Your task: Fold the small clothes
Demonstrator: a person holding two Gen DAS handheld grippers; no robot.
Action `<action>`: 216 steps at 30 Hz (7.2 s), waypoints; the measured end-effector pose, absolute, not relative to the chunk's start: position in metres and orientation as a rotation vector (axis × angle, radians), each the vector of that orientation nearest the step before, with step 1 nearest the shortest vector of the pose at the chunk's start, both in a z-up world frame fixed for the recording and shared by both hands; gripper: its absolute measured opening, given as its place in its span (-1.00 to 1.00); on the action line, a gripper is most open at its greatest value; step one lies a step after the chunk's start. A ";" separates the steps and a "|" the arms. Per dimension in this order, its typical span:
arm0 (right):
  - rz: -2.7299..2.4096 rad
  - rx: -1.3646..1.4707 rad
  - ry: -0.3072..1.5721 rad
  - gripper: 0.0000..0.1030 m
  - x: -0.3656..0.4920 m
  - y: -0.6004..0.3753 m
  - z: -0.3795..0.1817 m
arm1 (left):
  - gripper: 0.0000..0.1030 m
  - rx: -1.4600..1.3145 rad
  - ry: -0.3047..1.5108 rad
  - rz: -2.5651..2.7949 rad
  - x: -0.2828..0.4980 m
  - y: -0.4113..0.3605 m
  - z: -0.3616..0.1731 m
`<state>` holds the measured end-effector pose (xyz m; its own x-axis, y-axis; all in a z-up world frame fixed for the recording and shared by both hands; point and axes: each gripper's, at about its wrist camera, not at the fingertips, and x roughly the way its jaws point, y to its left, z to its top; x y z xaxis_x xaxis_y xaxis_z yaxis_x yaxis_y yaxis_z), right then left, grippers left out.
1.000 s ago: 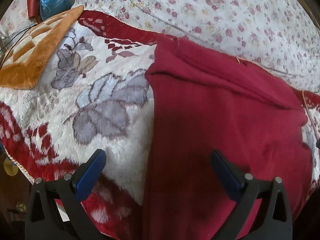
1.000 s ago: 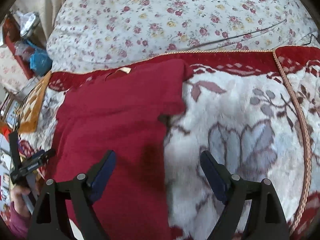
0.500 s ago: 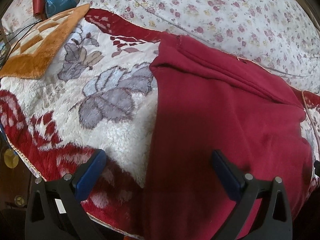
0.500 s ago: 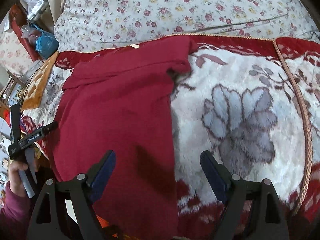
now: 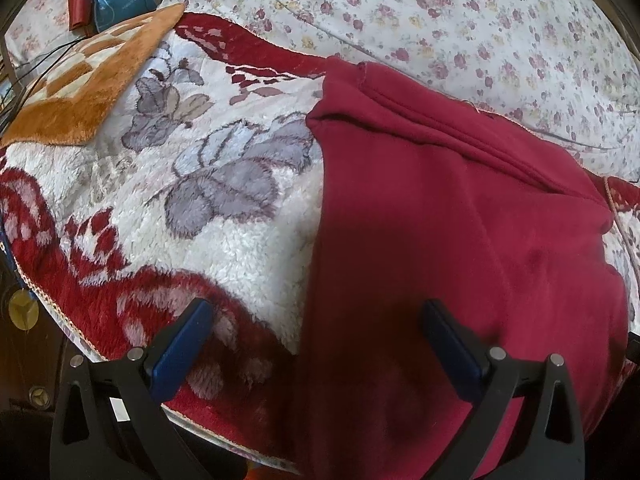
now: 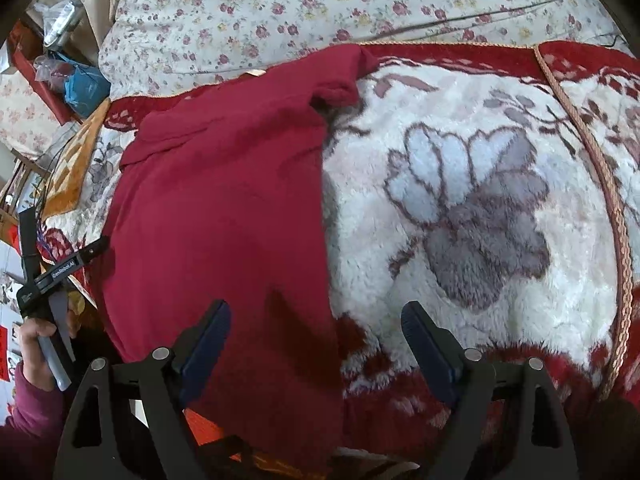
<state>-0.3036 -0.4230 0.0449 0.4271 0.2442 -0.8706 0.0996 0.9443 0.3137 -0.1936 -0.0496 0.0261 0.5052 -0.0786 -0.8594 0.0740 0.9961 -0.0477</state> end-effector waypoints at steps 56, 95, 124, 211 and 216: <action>0.276 0.190 1.203 -0.13 -0.330 -0.391 0.034 | 1.00 -0.067 1.274 -0.310 -0.286 -0.051 -0.024; 0.657 0.528 1.037 -0.77 -0.336 -0.378 0.070 | -0.84 -0.157 1.058 -0.477 -0.289 -0.033 0.092; 0.387 0.551 0.909 0.11 -0.134 -0.444 0.078 | 0.46 -0.278 0.920 -0.334 -0.019 -0.069 0.092; 0.347 -0.097 1.116 0.41 0.061 -0.120 0.020 | 0.80 -0.145 1.122 -0.155 -0.048 -0.026 0.025; 0.433 0.046 1.099 -0.31 0.054 -0.153 0.039 | 0.79 -0.187 1.092 -0.195 -0.047 -0.029 0.029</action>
